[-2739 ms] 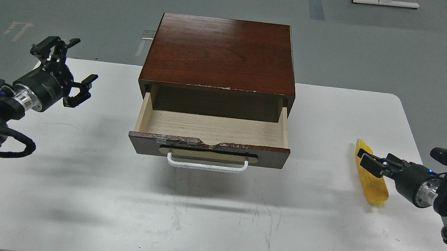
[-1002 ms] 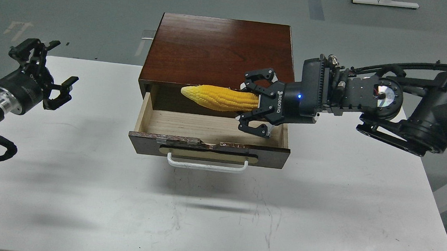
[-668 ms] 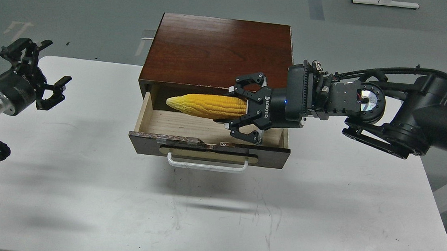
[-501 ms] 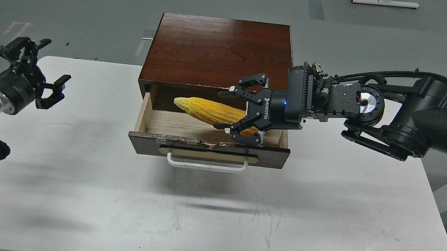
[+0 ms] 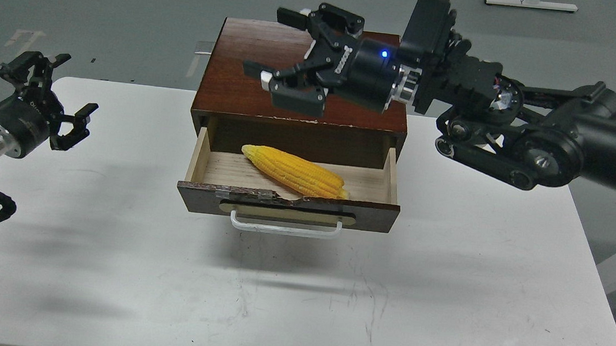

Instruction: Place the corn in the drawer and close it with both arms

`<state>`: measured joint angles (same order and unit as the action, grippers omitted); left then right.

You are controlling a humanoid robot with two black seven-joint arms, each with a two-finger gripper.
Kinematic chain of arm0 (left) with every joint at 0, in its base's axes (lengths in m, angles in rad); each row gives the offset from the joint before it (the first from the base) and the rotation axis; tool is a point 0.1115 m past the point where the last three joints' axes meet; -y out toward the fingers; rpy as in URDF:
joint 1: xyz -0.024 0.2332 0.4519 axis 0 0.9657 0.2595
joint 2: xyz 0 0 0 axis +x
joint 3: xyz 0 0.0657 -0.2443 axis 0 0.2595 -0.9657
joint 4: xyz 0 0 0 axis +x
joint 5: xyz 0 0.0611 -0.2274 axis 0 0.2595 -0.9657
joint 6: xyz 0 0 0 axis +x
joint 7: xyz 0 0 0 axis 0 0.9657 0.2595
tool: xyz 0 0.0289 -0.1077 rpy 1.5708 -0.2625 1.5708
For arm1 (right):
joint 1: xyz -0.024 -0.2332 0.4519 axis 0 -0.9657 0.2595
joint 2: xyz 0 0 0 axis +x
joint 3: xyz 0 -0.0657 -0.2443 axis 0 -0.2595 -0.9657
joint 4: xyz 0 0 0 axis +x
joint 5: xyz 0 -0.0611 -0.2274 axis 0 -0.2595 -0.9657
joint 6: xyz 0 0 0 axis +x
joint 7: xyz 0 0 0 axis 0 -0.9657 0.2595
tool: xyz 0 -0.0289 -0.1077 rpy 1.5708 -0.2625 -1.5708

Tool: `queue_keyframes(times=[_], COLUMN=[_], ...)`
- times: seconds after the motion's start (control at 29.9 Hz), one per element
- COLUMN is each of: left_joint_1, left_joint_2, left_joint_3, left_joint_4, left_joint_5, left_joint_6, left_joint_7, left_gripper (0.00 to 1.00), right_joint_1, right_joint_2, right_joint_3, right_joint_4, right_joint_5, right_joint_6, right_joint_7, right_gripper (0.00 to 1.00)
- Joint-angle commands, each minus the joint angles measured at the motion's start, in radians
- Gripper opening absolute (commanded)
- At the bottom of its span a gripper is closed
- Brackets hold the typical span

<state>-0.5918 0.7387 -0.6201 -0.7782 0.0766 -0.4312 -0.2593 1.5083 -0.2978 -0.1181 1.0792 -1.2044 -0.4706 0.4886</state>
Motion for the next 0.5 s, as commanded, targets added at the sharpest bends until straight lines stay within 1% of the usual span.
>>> queue_keyframes(times=[0.0,0.03,0.07,0.13,0.2,0.23,0.27,0.33,0.37,0.4,0.47], left_joint_1=[0.0,0.0,0.0,0.0,0.0,0.0,-0.002,-0.002,0.0,0.0,-0.002], left_joint_2=[0.004,0.004,0.004,0.005,0.007,0.007,0.008,0.01,0.017,0.025,0.027], left_joint_3=[0.003,0.003,0.003,0.003,0.002,0.002,0.002,0.002,0.003,0.003,0.005], left_joint_4=[-0.001,-0.001,-0.001,-0.001,-0.001,-0.001,-0.001,-0.001,-0.001,-0.001,-0.003], left_joint_5=[0.002,0.002,0.002,0.002,0.003,0.003,0.003,0.003,0.006,0.008,0.011], left_joint_6=[0.0,0.002,0.002,0.0,0.0,0.0,-0.003,-0.009,-0.012,-0.012,-0.014], left_joint_7=[0.0,0.0,0.0,0.0,-0.002,-0.002,-0.002,-0.002,-0.002,-0.002,-0.002], left_gripper=[0.98,0.98,0.98,0.98,0.98,0.98,0.98,0.98,0.98,0.98,0.98], right_joint_1=[0.075,0.082,0.09,0.086,0.047,0.029,-0.015,-0.063,-0.123,-0.181,-0.256], right_joint_2=[-0.065,-0.084,-0.122,-0.167,-0.286,-0.309,-0.348,-0.38,-0.411,-0.444,-0.49], right_joint_3=[0.024,0.028,0.04,0.066,0.103,0.109,0.124,0.152,0.175,0.198,0.227], right_joint_4=[0.007,0.005,-0.002,-0.008,-0.016,-0.021,-0.034,-0.048,-0.06,-0.062,-0.052], right_joint_5=[0.456,0.532,0.669,0.793,0.978,1.014,1.081,1.156,1.246,1.331,1.408], right_joint_6=[0.132,0.173,0.264,0.358,0.542,0.582,0.66,0.734,0.783,0.815,0.833], right_joint_7=[0.0,0.0,0.0,-0.044,-0.128,-0.142,-0.162,-0.17,-0.18,-0.203,-0.231], right_gripper=[1.0,1.0,1.0,1.0,1.0,1.0,1.0,1.0,1.0,1.0,1.0])
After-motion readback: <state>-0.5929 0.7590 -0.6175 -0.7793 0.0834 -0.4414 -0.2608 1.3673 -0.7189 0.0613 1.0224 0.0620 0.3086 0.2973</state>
